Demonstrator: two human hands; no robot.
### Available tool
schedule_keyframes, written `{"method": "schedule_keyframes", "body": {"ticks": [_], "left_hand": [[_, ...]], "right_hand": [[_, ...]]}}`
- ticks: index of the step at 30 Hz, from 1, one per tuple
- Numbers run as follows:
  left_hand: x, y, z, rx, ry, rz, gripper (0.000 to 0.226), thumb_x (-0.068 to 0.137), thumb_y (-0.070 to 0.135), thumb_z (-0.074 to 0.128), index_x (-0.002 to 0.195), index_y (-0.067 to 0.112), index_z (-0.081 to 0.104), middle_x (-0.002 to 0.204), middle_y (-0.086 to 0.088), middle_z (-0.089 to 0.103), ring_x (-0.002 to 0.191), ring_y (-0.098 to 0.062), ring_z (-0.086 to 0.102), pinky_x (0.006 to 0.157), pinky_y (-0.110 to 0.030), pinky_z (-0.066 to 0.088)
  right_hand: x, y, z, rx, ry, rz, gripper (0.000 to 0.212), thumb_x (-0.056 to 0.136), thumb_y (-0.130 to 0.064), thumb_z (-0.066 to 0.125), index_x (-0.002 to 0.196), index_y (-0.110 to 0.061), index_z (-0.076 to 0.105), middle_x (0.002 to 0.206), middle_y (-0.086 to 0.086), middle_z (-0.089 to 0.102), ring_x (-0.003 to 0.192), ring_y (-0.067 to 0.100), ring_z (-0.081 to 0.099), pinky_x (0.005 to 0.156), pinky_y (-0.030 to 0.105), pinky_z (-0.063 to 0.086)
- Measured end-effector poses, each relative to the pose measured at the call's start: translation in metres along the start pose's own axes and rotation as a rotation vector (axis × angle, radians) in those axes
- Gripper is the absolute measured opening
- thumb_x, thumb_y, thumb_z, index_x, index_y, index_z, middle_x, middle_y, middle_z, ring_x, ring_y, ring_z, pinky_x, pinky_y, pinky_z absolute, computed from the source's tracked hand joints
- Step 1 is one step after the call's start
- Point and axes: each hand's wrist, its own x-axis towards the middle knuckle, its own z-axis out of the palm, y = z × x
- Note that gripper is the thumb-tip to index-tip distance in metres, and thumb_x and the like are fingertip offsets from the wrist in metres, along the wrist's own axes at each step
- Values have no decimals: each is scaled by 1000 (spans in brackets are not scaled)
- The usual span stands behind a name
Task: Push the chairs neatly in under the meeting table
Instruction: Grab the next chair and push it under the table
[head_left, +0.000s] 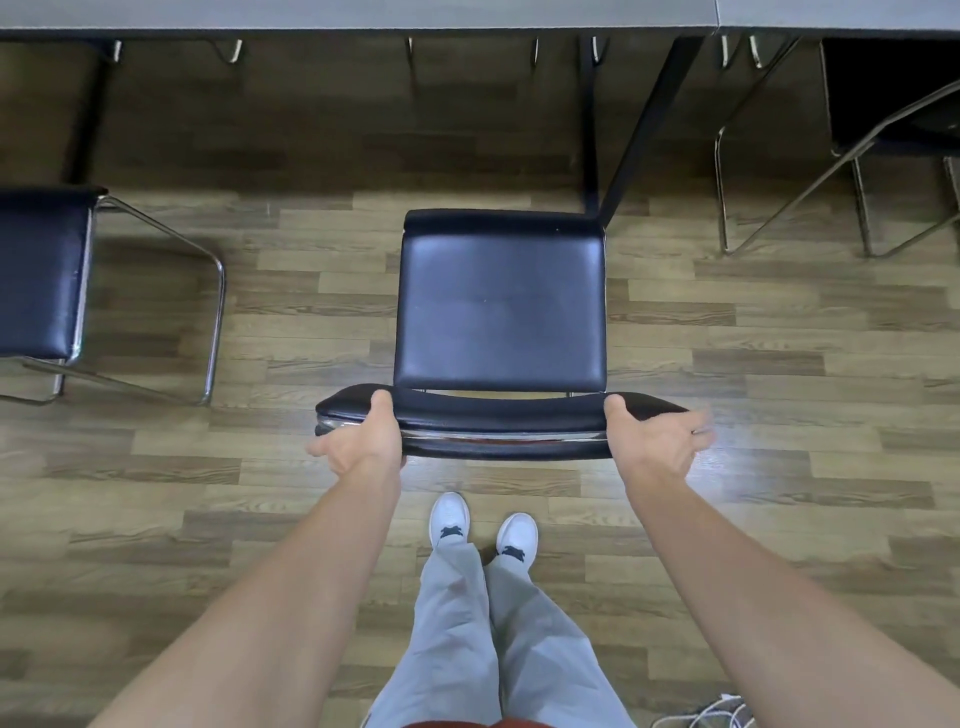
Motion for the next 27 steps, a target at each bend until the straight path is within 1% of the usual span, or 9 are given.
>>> {"method": "schedule_keyframes", "body": {"ticks": [2,4,7,9,13,19,23,25,27], "left_hand": [[4,-1,1,-66,-71,-53,57,68,39,74,111,11,51,108,-6,59,91,-29,66,67,-43,63],[8,-5,-1,-47,-105,-38,41,72,38,75,96,13,53,103,-6,62,88,-26,68,70,-42,63],[10,-6,-3,-22,-115,7,52,77,41,75,112,10,52,103,-5,61,86,-26,69,65,-36,62],[10,-3,-1,3,-100,28,64,78,44,74,123,8,47,108,-6,59,89,-29,70,54,-32,60],[10,1,2,21,-74,49,66,80,42,73,126,3,46,108,-8,56,92,-32,69,40,-27,54],[7,3,5,22,-85,61,62,85,39,72,127,0,47,88,0,49,91,-29,67,52,-33,59],[2,13,11,35,-95,93,60,87,37,71,126,-1,46,88,2,47,88,-29,69,50,-32,59],[-2,24,16,37,-104,100,57,87,35,69,125,-2,47,89,1,48,81,-28,70,52,-33,60],[-4,35,19,50,-117,104,54,86,32,68,123,-2,47,97,-5,52,77,-31,70,48,-33,59]], "right_hand": [[-2,-2,2,136,-36,95,102,78,-42,71,151,-13,6,151,20,17,105,38,51,90,41,44],[-4,-5,4,272,-55,167,102,74,-38,73,149,-25,5,141,20,32,93,36,52,88,45,50],[-7,-5,5,313,-56,176,97,66,-41,71,141,-31,11,119,17,48,95,40,60,82,54,55],[-7,-7,4,290,-63,167,89,66,-41,69,136,-28,15,119,19,48,93,42,61,80,54,55],[-2,-12,2,271,-62,172,78,69,-39,65,130,-23,20,120,21,47,87,43,64,79,52,56],[0,-15,4,252,-58,170,72,71,-38,65,126,-22,21,121,24,46,93,43,63,82,50,55],[5,-29,-2,265,-46,129,79,75,-34,65,135,-13,19,114,23,46,103,43,58,81,46,54],[14,-37,-6,249,-32,108,77,81,-30,65,138,-5,19,120,26,47,110,40,53,79,38,46],[20,-48,-11,239,-29,97,76,84,-29,65,139,-3,19,124,27,47,107,39,53,74,35,40]]}}
